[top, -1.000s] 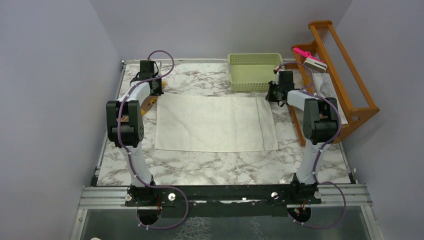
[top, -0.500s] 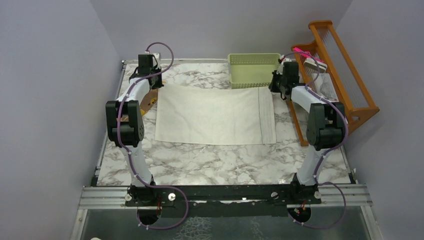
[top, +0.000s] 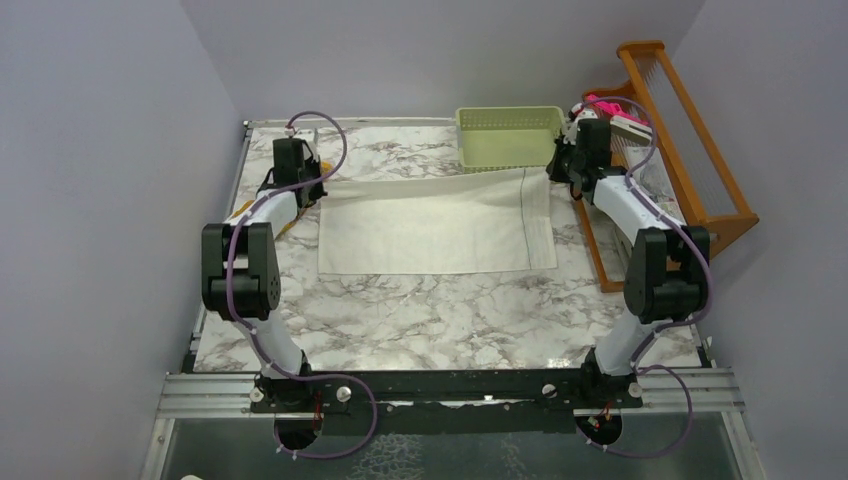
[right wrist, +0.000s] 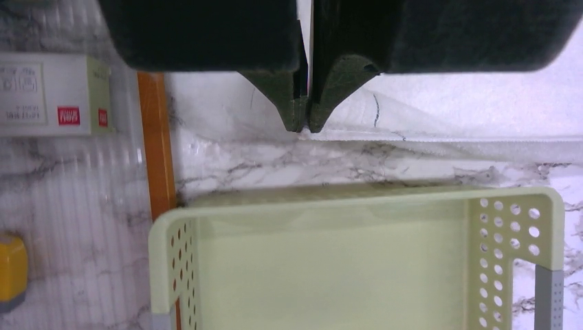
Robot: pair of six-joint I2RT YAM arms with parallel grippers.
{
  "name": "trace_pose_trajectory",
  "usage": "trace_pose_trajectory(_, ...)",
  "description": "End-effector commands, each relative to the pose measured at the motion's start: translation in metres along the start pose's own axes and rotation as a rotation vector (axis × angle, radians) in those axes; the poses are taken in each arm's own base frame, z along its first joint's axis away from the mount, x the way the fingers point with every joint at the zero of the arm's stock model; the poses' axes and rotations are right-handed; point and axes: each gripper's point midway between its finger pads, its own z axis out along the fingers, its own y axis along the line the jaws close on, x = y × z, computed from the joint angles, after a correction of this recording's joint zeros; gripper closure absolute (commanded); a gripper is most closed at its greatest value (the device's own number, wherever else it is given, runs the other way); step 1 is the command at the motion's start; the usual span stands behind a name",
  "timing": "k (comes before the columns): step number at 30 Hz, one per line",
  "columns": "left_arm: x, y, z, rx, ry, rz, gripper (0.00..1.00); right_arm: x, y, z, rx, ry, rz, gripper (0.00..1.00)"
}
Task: Roll the towels
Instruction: Fold the towel at the center of the board.
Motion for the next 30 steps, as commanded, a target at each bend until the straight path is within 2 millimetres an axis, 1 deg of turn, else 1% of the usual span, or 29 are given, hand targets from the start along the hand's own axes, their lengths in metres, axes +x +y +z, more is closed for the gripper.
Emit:
trace_pose_trajectory(1,-0.014,0.003,-0.041,-0.03,-0.175,-0.08,1.0,0.026,-0.011,-0.029,0.066,0.062,0.077,0.99)
trace_pose_trajectory(4,0.012,0.012,-0.058,-0.102,-0.149,-0.17,1.0,0.052,-0.008,-0.043,0.06,0.104,0.151,0.99)
trace_pose_trajectory(5,0.021,0.014,-0.064,-0.118,-0.137,-0.201,1.0,0.064,-0.006,-0.048,0.055,0.124,0.176,0.99)
trace_pose_trajectory(8,0.048,0.009,-0.078,-0.112,-0.103,-0.278,1.0,0.097,-0.005,-0.059,0.051,0.168,0.229,0.99)
trace_pose_trajectory(11,0.076,0.007,-0.089,-0.113,-0.046,-0.313,1.0,0.122,-0.009,-0.067,0.068,0.208,0.264,0.99)
trace_pose_trajectory(14,0.092,0.003,-0.099,-0.102,-0.012,-0.33,1.0,0.141,-0.011,-0.071,0.086,0.264,0.301,0.99)
trace_pose_trajectory(18,0.101,0.002,-0.109,-0.105,-0.009,-0.359,1.0,0.157,-0.015,-0.077,0.116,0.297,0.332,0.99)
trace_pose_trajectory(21,0.111,-0.001,-0.113,-0.095,0.008,-0.379,1.0,0.159,-0.017,-0.08,0.129,0.297,0.346,0.99)
trace_pose_trajectory(24,0.115,-0.003,-0.115,-0.087,0.017,-0.388,1.0,0.149,-0.017,-0.082,0.129,0.271,0.344,0.99)
trace_pose_trajectory(27,0.113,-0.005,-0.115,-0.077,0.016,-0.388,1.0,0.124,-0.02,-0.08,0.144,0.226,0.327,0.99)
trace_pose_trajectory(30,0.111,-0.01,-0.114,-0.049,0.02,-0.389,1.0,0.089,-0.025,-0.078,0.167,0.166,0.303,0.99)
